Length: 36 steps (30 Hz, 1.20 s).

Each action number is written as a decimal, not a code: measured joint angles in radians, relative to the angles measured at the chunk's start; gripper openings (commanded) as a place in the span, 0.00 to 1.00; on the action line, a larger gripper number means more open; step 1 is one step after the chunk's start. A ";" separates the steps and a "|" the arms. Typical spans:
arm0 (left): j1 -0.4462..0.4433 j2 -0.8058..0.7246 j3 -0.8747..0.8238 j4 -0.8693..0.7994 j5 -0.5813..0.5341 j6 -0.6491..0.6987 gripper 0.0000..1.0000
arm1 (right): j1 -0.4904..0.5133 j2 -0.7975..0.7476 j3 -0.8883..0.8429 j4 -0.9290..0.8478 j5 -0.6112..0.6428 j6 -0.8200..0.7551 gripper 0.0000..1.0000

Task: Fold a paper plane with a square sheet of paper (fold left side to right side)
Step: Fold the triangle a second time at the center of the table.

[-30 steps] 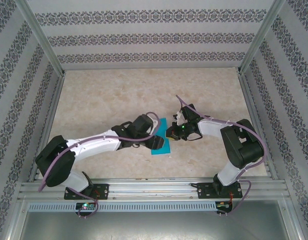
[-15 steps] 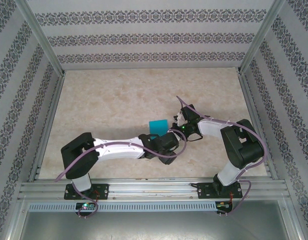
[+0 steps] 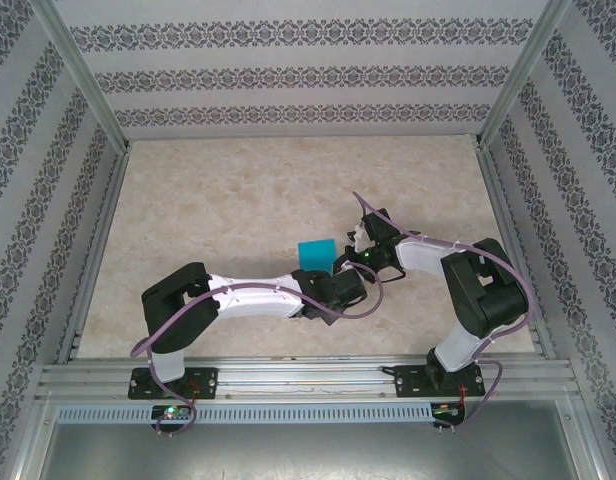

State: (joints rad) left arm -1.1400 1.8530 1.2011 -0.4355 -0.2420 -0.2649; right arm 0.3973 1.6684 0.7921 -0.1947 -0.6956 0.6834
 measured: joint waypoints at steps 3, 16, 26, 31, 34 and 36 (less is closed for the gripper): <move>0.000 0.000 0.000 0.000 0.000 0.001 0.26 | 0.000 0.000 0.001 -0.003 0.003 0.000 0.08; 0.004 -0.006 -0.002 0.000 0.030 -0.017 0.06 | -0.002 -0.009 0.031 -0.014 0.016 -0.001 0.30; 0.092 -0.102 -0.088 0.050 0.208 -0.098 0.05 | -0.105 -0.176 -0.012 -0.011 0.029 -0.040 0.40; 0.157 -0.136 -0.147 0.115 0.325 -0.156 0.05 | -0.138 -0.259 -0.100 -0.019 0.032 -0.081 0.22; 0.188 -0.146 -0.175 0.145 0.388 -0.190 0.05 | -0.132 -0.302 -0.161 -0.019 0.027 -0.090 0.07; 0.201 -0.150 -0.183 0.159 0.421 -0.206 0.05 | -0.111 -0.322 -0.196 -0.018 0.023 -0.087 0.00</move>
State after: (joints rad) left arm -0.9386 1.7031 1.0176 -0.2760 0.1787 -0.4706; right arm 0.2867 1.3468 0.5961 -0.2123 -0.6724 0.5961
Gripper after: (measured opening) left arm 0.058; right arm 0.052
